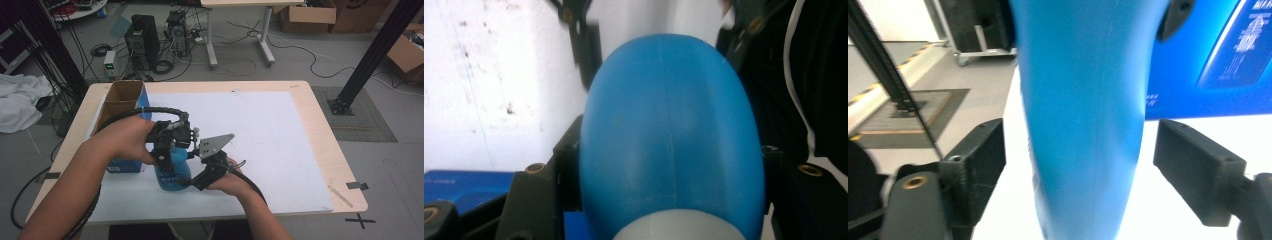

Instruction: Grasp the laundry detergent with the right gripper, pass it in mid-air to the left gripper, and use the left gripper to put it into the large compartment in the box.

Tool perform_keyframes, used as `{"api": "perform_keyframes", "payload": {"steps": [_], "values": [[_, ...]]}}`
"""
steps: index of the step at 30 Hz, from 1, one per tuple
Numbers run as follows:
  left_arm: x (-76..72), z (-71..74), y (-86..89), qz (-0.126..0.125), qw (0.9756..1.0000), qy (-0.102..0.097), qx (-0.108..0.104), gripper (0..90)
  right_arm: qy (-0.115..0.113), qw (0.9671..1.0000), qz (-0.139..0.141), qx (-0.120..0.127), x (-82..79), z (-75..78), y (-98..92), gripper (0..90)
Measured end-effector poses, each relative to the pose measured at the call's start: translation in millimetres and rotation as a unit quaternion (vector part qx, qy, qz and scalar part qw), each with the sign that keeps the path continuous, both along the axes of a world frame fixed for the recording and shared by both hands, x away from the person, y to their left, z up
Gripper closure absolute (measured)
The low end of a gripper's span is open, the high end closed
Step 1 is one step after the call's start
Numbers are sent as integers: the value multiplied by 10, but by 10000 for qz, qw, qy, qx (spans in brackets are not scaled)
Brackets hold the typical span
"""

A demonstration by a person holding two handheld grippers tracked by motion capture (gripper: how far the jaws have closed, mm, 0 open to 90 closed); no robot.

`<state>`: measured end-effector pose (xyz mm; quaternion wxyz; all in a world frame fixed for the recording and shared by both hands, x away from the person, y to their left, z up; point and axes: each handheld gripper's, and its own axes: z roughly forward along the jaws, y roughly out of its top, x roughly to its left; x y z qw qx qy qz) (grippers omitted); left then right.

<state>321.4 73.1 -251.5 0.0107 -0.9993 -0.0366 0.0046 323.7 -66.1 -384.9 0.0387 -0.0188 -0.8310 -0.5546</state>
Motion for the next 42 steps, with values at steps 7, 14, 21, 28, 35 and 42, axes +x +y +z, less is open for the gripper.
{"api": "perform_keyframes", "payload": {"steps": [7, 14, 21, 28, 35, 42], "values": [[143, 126, -16, 463, 9987, 181, 95, 391, -79, 9983, -151, -566, 39, 222, -212, 92], [248, 356, -11, 966, 9952, 145, 106, 389, -230, 9929, -358, -1106, 84, 509, -421, 11], [406, 652, 74, 1726, 9847, 246, -70, 388, -394, 9810, -365, -1862, 162, 741, -579, 0], [588, 958, 231, 2904, 9563, 311, -112, 386, -385, 9598, -345, -2759, 252, 796, -691, 0], [768, 1303, 462, 4086, 9121, 297, 161, 386, -240, 9350, -334, -3523, 334, 755, -783, 0], [880, 1567, 742, 4919, 8700, 308, 132, 385, -149, 9025, -118, -4303, 374, 760, -776, 0]]}}
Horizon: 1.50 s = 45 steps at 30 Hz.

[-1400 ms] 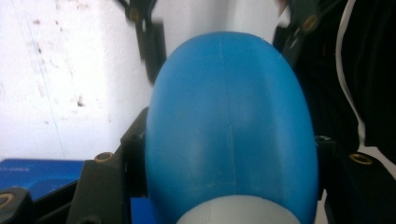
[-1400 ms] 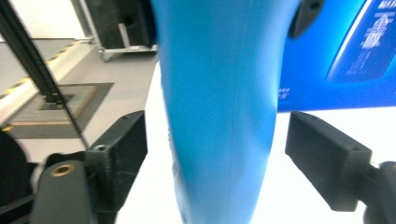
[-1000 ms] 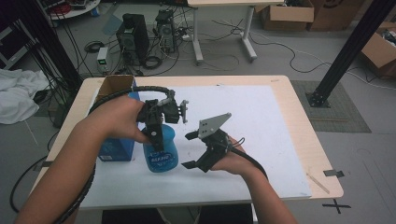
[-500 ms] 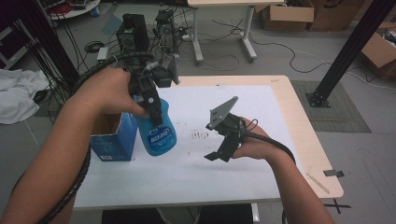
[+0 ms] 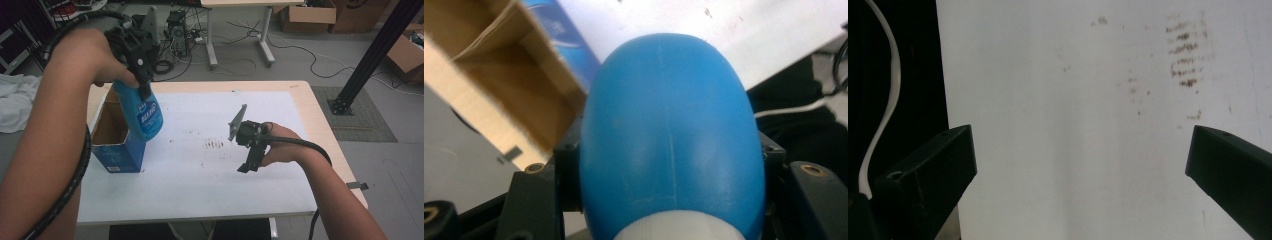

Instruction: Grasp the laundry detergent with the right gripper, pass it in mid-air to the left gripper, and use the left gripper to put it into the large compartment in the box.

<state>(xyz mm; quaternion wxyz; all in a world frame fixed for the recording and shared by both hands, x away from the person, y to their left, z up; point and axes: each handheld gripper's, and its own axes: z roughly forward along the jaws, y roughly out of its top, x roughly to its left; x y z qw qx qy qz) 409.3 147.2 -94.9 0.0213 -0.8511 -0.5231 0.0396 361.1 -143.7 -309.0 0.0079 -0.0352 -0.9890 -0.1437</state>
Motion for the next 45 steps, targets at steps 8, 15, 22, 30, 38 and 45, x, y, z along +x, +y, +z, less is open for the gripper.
{"api": "perform_keyframes", "payload": {"steps": [8, 15, 22, 30, 38, 45], "values": [[37, 198, 389, 720, 9974, -65, 71, 385, 99, 9979, 99, -626, 64, 123, -40, 0], [39, 248, 701, 1114, 9934, -175, 188, 385, 133, 9969, 10, -775, 105, 203, -99, 0], [70, 82, 842, 1179, 9929, -116, 120, 385, 231, 9950, 8, -967, 128, 186, -122, 0], [136, -285, 960, 1229, 9923, 7, 132, 385, 240, 9948, -32, -990, 116, 208, -144, 0], [197, -725, 1007, 1311, 9909, 23, 286, 384, 256, 9945, -65, -1012, 103, 182, -160, 0], [222, -1063, 1015, 1312, 9912, 65, 176, 385, 267, 9944, -68, -1023, 82, 166, -161, 0]]}}
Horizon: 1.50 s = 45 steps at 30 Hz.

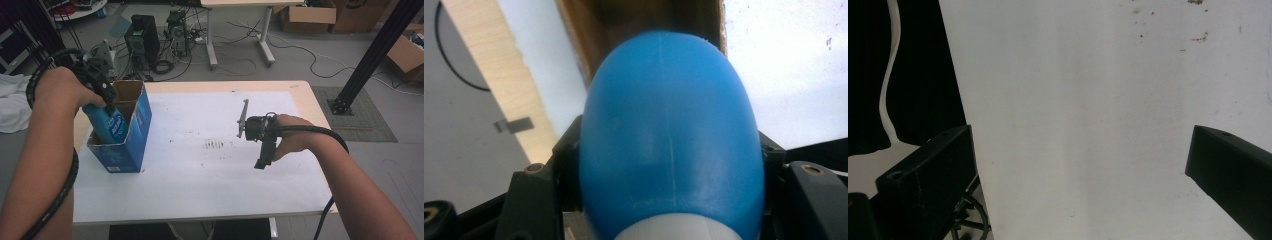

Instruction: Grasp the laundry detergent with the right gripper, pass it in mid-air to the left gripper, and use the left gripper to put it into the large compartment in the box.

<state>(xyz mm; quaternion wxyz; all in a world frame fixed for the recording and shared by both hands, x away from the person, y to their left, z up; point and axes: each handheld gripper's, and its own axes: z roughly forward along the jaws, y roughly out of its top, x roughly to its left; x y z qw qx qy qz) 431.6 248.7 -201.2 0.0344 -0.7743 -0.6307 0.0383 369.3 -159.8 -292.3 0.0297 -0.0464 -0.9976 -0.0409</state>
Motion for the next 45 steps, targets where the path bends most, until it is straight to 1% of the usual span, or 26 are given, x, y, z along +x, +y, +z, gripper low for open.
{"api": "perform_keyframes", "payload": {"steps": [2, 5, 6, 13, 16, 19, 25, 27, 31, 32, 33, 35, 38, 41, 45], "values": [[8, -103, -15, -41, 10000, -17, 14, 385, 21, 10000, -10, 4, -7, -11, 0, 0], [26, -237, -27, -35, 10000, 0, -12, 385, 38, 10000, -12, 11, -13, -26, -5, 0], [31, -277, -29, 5, 10000, -4, -43, 385, 44, 10000, -12, 7, -15, -31, -8, 0], [92, -533, -27, -28, 10000, 75, -58, 386, 73, 10000, -44, 2, -21, -60, -35, 0], [122, -636, -26, -54, 9999, 64, -60, 385, 80, 10000, -52, 6, -10, -75, -46, 0], [143, -694, -17, -14, 9999, 86, -74, 386, 94, 9999, -60, 17, -7, -96, -50, 0], [169, -773, 9, -36, 10000, 36, -21, 385, 162, 9998, -96, 26, 3, -150, -56, 0], [170, -802, 16, -36, 10000, 62, -18, 385, 176, 9998, -108, 39, 7, -167, -55, 0], [168, -886, 13, -197, 9997, 125, 34, 384, 183, 9998, -112, 34, 10, -185, -46, 0], [166, -892, 12, -204, 9998, 88, 28, 384, 174, 9998, -92, 32, 12, -189, -43, 0], [165, -883, 15, -159, 9999, 43, -9, 385, 180, 9998, -87, 36, 13, -191, -42, 0], [162, -893, 20, -181, 9998, 69, 9, 385, 177, 9998, -93, 38, 13, -192, -41, 0], [161, -892, 30, -169, 9998, 30, -31, 385, 167, 9998, -99, 45, 10, -186, -43, 0], [157, -894, 27, -91, 9999, -23, -68, 384, 168, 9997, -133, 65, 6, -185, -49, 0], [148, -894, 18, -98, 9999, -43, -59, 382, 188, 9997, -127, 42, 2, -182, -53, 0]]}}
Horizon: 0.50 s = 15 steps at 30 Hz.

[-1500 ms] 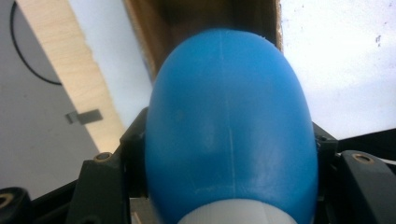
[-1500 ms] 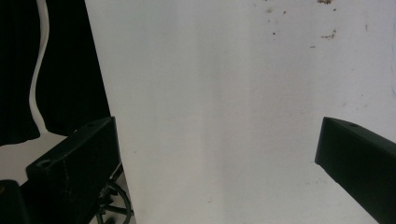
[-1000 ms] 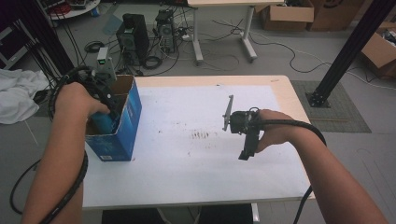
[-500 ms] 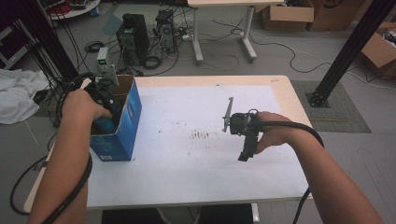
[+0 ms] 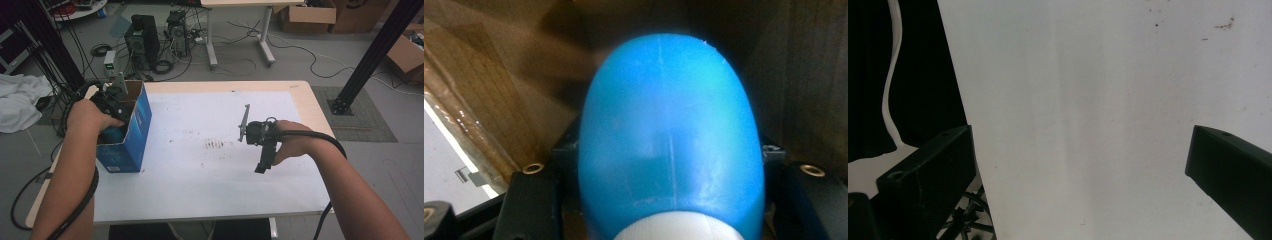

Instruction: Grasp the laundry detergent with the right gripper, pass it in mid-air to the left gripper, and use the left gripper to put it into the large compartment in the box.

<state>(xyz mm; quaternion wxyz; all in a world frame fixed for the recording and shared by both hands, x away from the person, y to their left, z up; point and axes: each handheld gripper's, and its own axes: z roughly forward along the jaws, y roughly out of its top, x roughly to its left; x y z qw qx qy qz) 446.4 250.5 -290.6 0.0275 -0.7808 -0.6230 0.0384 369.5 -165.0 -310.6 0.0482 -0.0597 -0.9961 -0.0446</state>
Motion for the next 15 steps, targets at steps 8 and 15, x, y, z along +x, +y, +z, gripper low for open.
{"api": "perform_keyframes", "payload": {"steps": [8, 15], "values": [[-9, -1, -2, 89, 10000, -41, -10, 356, -43, 10000, -21, 23, -9, 43, -14, 0], [-1, 19, -35, 179, 9998, -37, 45, 302, -37, 10000, -8, 23, -11, 39, -29, 1]]}}
